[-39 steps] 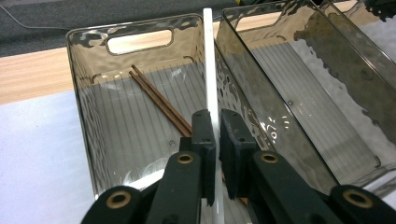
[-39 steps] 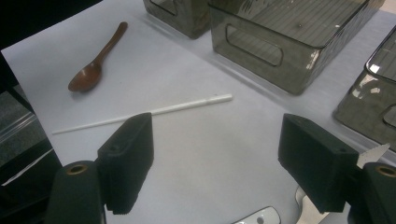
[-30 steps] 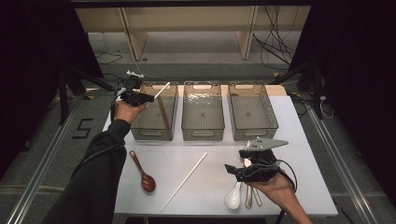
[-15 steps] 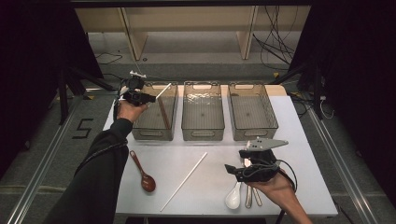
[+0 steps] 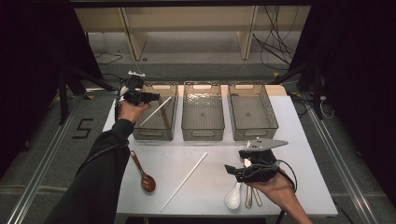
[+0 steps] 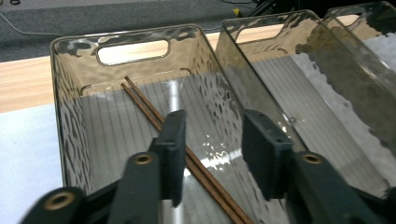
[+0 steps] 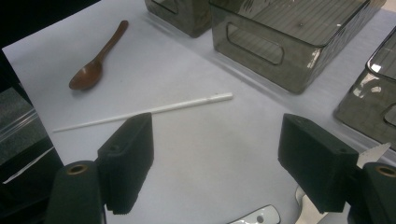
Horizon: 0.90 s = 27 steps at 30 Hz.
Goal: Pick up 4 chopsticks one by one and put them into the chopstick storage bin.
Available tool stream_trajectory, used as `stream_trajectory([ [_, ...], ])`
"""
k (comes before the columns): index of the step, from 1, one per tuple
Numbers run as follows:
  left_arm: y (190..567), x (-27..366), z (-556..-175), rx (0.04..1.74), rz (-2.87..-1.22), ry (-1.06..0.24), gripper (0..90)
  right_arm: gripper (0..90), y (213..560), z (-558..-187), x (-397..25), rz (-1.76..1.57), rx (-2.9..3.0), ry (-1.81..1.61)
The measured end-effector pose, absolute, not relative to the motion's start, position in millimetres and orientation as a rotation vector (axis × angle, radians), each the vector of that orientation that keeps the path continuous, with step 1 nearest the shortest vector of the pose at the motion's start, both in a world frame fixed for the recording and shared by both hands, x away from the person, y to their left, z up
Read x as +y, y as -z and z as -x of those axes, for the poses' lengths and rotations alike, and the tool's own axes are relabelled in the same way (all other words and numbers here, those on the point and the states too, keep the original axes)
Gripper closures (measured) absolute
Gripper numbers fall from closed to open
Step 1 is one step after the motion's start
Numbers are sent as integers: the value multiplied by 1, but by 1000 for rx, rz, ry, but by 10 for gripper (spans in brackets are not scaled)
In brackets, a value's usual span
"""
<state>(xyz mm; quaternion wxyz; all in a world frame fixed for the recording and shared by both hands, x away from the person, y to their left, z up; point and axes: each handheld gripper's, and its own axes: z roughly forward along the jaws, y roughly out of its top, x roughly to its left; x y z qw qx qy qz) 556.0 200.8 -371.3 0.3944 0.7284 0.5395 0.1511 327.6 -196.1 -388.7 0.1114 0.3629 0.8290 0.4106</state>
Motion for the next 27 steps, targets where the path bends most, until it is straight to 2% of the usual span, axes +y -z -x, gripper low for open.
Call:
stream_trajectory([
  [14,345,199,-521,1277,-1868,-307,325,276,388,-327,-195,-1062,2431,-1207],
  [20,341,191,-489,1208,-1891,-257,256,275,387,-327,-196,-1069,2420,-1211],
  [27,345,181,-455,1146,-1944,-236,231,275,385,-325,-196,-1064,2397,-1232],
])
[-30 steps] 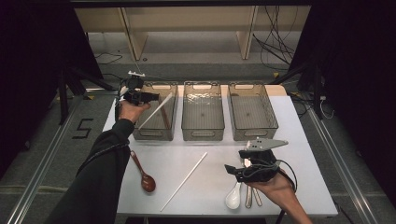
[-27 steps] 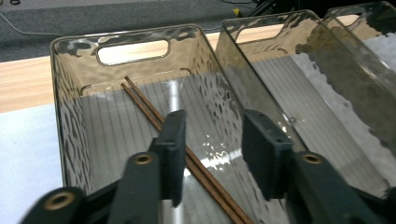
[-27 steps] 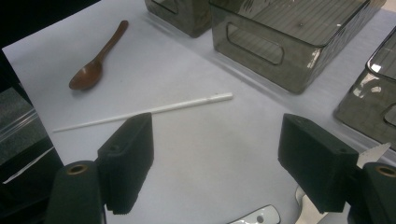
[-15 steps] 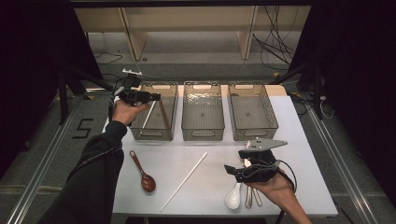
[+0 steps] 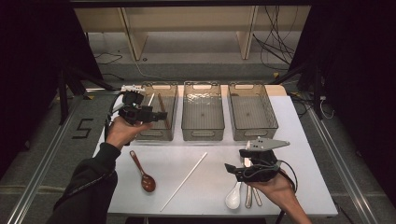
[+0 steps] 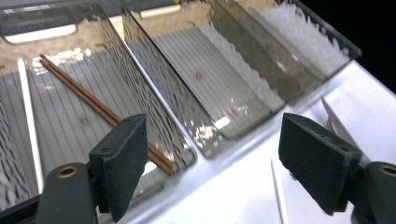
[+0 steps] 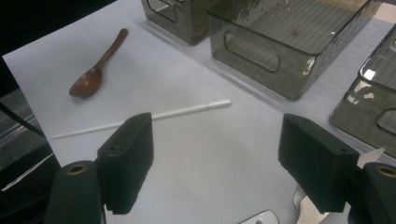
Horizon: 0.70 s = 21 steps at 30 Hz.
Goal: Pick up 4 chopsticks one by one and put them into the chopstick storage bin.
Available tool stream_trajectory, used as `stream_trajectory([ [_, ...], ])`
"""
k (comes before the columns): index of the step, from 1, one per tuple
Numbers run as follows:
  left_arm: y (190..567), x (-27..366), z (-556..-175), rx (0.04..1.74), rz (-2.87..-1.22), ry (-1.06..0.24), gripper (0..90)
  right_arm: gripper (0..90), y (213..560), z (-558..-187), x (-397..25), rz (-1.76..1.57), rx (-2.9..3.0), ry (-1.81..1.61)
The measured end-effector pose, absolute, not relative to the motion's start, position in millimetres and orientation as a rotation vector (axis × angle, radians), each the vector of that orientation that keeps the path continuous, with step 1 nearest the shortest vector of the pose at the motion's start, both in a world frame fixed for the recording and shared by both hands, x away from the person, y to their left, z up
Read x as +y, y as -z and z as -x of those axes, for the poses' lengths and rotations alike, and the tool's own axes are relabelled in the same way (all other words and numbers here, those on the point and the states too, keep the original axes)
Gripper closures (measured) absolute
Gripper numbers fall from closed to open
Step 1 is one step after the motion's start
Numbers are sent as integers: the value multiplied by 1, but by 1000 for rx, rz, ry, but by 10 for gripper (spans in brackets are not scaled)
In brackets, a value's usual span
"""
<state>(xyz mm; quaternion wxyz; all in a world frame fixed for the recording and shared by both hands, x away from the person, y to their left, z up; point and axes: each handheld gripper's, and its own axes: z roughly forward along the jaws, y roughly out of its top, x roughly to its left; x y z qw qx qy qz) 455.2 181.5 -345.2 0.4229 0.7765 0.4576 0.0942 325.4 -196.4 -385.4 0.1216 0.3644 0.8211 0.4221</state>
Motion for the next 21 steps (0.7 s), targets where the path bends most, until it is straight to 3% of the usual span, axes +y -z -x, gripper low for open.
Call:
stream_trajectory([
  [21,387,138,-404,1110,-2202,-180,208,274,386,-325,-197,-1060,2397,-1231],
])
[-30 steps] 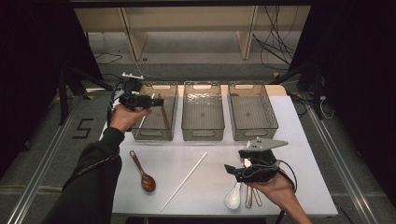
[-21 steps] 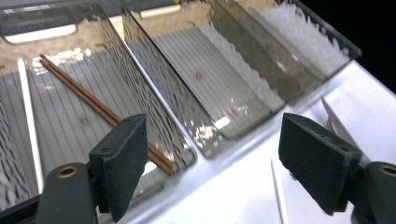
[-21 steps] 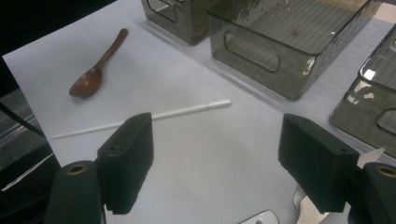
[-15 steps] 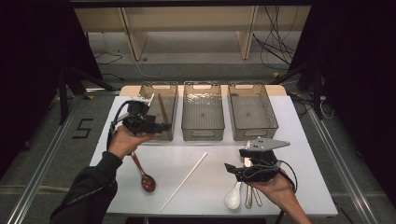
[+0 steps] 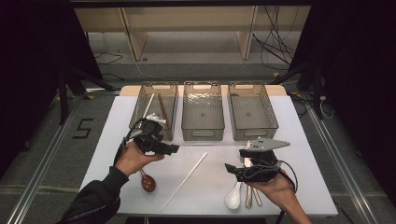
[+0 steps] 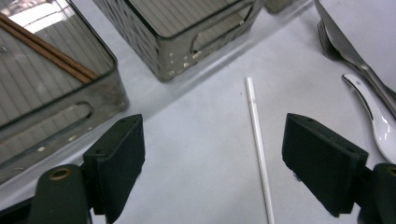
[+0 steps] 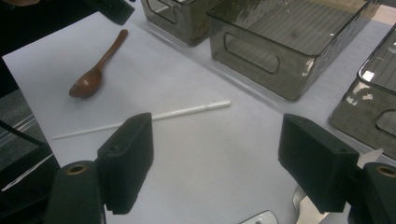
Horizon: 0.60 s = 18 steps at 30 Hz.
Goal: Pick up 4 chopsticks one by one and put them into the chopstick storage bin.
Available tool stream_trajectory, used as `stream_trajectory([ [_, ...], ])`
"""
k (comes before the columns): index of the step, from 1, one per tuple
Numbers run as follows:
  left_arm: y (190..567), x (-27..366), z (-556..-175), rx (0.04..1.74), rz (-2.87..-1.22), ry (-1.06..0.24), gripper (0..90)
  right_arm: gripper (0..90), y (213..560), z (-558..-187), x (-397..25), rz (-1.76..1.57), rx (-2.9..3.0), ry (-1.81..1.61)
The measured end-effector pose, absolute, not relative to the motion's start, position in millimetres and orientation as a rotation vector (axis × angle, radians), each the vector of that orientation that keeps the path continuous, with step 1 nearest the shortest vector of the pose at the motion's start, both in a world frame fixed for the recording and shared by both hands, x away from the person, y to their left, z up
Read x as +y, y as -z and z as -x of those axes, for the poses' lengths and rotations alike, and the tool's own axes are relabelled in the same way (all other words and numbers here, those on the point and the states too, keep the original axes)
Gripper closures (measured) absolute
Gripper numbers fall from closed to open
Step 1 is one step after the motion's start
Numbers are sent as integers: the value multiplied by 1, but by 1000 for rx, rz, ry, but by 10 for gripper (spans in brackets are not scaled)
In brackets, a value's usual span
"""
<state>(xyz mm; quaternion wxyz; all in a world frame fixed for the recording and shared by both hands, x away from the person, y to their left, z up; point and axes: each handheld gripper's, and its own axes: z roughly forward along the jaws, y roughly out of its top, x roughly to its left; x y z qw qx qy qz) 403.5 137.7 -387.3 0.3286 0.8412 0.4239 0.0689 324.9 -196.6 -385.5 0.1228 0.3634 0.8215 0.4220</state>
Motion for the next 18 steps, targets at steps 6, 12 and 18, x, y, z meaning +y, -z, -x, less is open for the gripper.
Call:
stream_trajectory([
  [6,401,131,-397,1109,-2251,-162,204,274,385,-325,-197,-1059,2394,-1231],
  [12,408,124,-391,1103,-2283,-173,204,274,385,-325,-197,-1058,2395,-1230],
  [18,417,114,-386,1097,-2347,-152,211,274,385,-325,-197,-1056,2397,-1229],
])
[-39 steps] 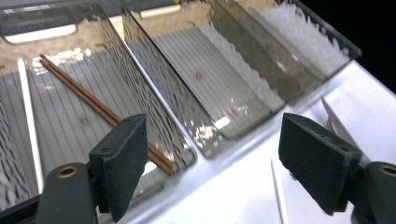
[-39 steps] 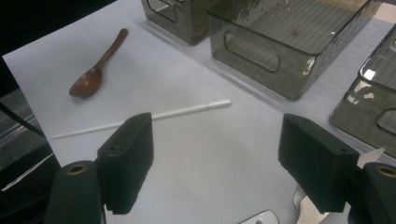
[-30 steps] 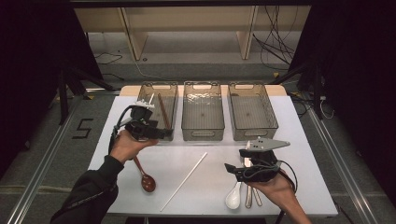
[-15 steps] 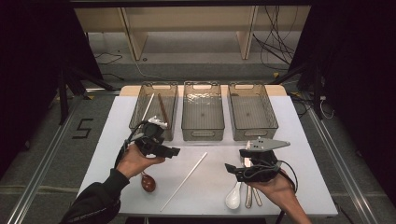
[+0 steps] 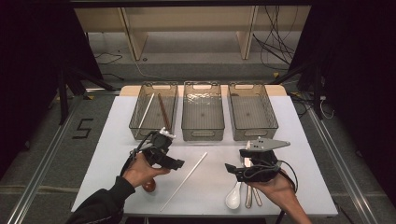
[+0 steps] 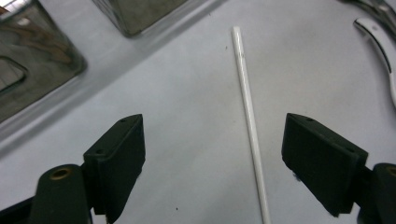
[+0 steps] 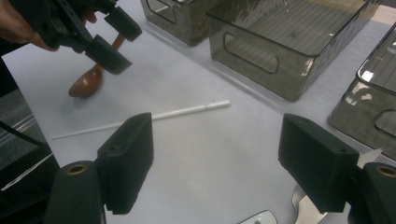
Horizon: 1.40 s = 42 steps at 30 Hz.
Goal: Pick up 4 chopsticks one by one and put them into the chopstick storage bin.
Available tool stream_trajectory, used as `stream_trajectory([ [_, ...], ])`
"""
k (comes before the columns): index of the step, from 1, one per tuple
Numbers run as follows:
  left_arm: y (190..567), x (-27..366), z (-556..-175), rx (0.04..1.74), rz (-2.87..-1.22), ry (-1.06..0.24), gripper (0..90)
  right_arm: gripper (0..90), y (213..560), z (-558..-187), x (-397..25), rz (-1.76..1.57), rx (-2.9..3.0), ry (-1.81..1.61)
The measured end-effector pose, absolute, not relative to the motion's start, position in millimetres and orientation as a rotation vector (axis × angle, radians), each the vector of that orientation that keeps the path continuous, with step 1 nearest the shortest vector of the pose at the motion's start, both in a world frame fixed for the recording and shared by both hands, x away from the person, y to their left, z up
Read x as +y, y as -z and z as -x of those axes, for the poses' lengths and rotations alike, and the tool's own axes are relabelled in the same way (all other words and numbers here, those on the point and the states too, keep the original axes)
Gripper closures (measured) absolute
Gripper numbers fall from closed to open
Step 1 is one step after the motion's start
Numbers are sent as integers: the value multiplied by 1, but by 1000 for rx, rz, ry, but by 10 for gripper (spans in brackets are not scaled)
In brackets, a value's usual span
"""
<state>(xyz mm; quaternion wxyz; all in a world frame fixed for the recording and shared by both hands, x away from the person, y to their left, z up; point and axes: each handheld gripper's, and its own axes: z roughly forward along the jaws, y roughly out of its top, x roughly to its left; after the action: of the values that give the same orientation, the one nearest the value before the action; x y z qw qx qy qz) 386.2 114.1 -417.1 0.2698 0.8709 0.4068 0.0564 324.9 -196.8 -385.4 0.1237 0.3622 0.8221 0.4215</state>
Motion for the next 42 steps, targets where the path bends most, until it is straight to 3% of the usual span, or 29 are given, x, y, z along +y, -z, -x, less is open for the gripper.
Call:
stream_trajectory([
  [15,440,90,-380,1065,-2469,-108,277,274,386,-325,-196,-1053,2400,-1226],
  [42,463,67,-380,980,-2616,-79,613,274,386,-325,-195,-1047,2405,-1222],
])
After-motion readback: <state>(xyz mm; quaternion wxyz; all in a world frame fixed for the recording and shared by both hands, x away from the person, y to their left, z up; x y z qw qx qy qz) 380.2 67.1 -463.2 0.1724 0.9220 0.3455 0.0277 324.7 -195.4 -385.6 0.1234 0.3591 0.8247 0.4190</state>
